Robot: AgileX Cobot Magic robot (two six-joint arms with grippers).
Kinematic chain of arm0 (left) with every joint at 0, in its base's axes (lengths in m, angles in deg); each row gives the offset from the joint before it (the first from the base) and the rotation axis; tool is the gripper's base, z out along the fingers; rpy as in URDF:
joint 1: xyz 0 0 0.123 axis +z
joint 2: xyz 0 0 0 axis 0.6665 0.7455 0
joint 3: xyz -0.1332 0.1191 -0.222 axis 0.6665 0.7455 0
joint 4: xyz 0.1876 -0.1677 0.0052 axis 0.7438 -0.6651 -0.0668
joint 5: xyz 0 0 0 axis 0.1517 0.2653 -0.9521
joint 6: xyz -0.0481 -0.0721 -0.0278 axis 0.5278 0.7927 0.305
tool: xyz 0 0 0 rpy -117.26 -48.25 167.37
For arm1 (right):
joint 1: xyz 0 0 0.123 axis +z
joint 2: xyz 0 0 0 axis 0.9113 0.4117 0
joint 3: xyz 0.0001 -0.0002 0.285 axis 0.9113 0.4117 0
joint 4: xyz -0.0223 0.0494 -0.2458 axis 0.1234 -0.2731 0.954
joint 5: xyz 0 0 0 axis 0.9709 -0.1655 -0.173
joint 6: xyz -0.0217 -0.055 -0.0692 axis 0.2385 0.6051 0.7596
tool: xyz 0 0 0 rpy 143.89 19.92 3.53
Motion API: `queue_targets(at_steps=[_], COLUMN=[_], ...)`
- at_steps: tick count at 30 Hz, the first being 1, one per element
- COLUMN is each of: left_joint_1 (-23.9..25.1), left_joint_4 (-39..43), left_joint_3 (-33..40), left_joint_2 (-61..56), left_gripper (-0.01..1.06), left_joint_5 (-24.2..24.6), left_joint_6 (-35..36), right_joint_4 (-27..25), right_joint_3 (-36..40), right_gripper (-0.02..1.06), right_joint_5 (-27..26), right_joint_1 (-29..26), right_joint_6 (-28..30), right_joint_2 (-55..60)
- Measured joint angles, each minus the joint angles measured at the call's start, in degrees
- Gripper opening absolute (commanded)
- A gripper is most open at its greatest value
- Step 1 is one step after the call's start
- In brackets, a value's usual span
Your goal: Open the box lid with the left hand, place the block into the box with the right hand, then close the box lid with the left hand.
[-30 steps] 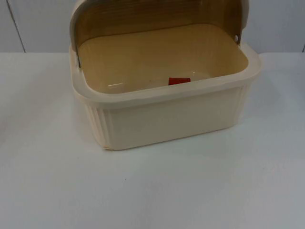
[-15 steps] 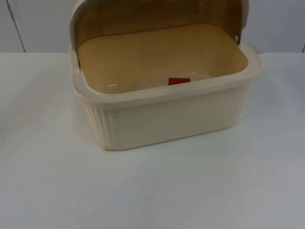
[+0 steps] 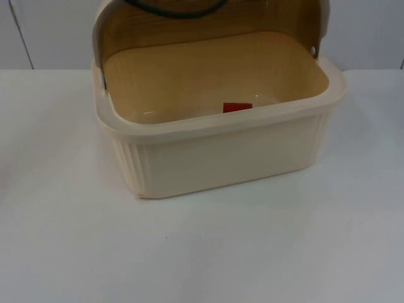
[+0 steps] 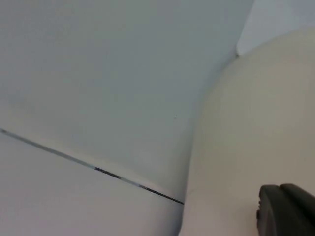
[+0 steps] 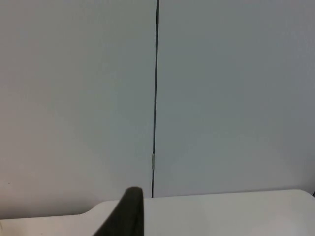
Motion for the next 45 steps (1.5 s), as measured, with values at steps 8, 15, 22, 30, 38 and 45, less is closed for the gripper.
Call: queue_targets(at_steps=[8,15,22,30,38,45], left_joint_1=[0.29,0.65,0.65,-0.23,-2.60,-4.33], left_joint_4=[0.00,0.00,0.97,6.13,7.33,7.61], left_joint_3=[0.00,0.00,-0.22,1.85,6.80,11.36], left_joint_2=[0.71,0.71,0.71,-0.90,-2.91,-5.42], left_gripper=[0.00,0.00,0.00,0.00,0.00,0.00], left_joint_5=[1.47,3.80,5.29,3.79,0.86,-0.23], left_joint_6=[0.15,0.62,5.41,10.94,13.71,15.37], right_joint_4=[0.00,0.00,0.00,0.00,0.00,0.00], right_joint_3=[0.00,0.00,0.00,0.00,0.00,0.00], right_gripper=[1.04,1.04,1.04,1.04,1.04,1.04], right_joint_5=[0.00,0.11,0.11,0.11,0.11,0.21], right_joint_1=[0.00,0.00,0.00,0.00,0.00,0.84], right_joint_6=[-0.13,-0.21,-0.21,-0.21,-0.66,-0.89], right_joint_2=[0.00,0.00,0.00,0.00,0.00,0.00])
